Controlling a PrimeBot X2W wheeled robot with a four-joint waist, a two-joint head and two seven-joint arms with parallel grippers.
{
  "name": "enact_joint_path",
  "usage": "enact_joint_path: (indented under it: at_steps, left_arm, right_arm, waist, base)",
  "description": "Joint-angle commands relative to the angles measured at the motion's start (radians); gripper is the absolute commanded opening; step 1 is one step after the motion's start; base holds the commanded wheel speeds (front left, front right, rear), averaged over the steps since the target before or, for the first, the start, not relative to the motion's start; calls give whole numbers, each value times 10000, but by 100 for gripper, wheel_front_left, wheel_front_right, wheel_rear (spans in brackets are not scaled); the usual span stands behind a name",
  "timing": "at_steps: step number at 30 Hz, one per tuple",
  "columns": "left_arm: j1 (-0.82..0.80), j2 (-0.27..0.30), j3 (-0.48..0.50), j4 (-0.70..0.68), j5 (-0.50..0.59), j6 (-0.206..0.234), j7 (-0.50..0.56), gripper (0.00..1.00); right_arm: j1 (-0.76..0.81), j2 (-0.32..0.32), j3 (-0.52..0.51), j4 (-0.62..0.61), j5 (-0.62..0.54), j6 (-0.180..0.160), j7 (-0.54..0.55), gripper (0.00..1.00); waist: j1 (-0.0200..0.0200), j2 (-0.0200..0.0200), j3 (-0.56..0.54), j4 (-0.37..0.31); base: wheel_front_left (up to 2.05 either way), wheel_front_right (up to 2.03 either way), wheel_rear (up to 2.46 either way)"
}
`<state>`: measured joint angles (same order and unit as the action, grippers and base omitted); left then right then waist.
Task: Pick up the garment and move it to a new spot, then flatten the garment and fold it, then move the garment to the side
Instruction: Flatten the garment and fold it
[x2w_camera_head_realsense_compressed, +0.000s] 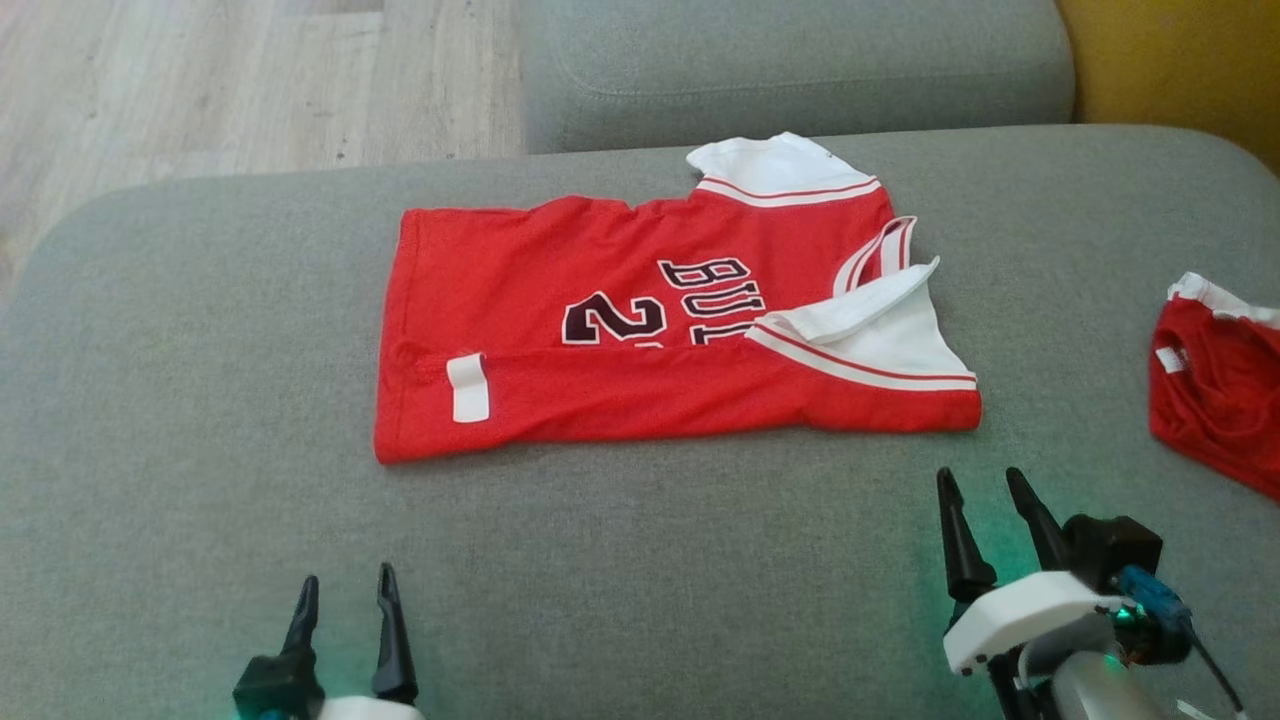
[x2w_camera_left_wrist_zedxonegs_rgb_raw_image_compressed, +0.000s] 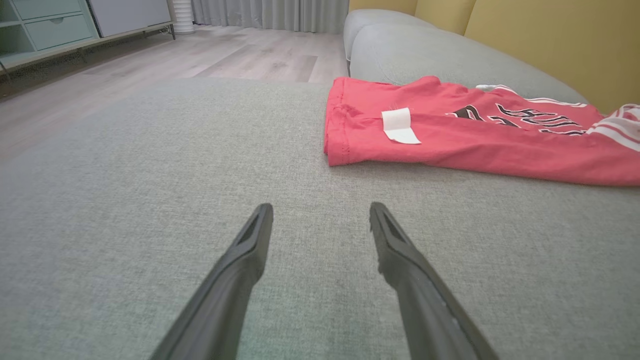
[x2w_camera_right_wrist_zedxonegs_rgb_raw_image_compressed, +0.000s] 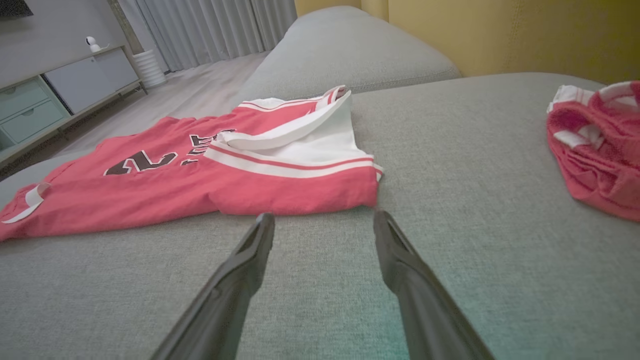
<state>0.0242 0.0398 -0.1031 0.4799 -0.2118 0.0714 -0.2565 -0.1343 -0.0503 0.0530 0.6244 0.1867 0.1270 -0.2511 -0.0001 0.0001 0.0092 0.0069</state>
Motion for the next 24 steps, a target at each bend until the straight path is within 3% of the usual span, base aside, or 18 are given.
enact_joint_path:
  at_steps: [1, 13, 22, 23, 24]
  left_arm:
    - [-470, 105, 175, -263, -67, 9, -53, 100]
    - [-1639, 105, -633, -317, -230, 36, -53, 100]
    - [-2078, 105, -752, -301, -499, 35, -53, 100]
    - [-2108, 105, -706, -297, -521, 23, -53, 100]
    - [-2145, 105, -638, -298, -556, 7, -53, 100]
  right_arm:
    - [-412, 0, 236, -220, -40, 37, -106, 100]
    - [-2290, 0, -573, 778, 27, 37, -106, 100]
    - [-3014, 1, -984, 2110, -181, 37, -107, 100]
    - [-3061, 1, -934, 2271, -131, 37, -107, 58]
    - [-3106, 1, -836, 2382, -78, 37, -107, 0]
  waist:
    - [1, -1, 69, -20]
    - [1, -1, 1863, 140]
    - [1, -1, 2529, 252]
    - [1, -1, 2572, 243]
    - [1, -1, 2616, 232]
  base:
    - [0, 0, 0]
    - [0, 0, 0]
    - [0, 0, 0]
    - [0, 0, 0]
    - [0, 0, 0]
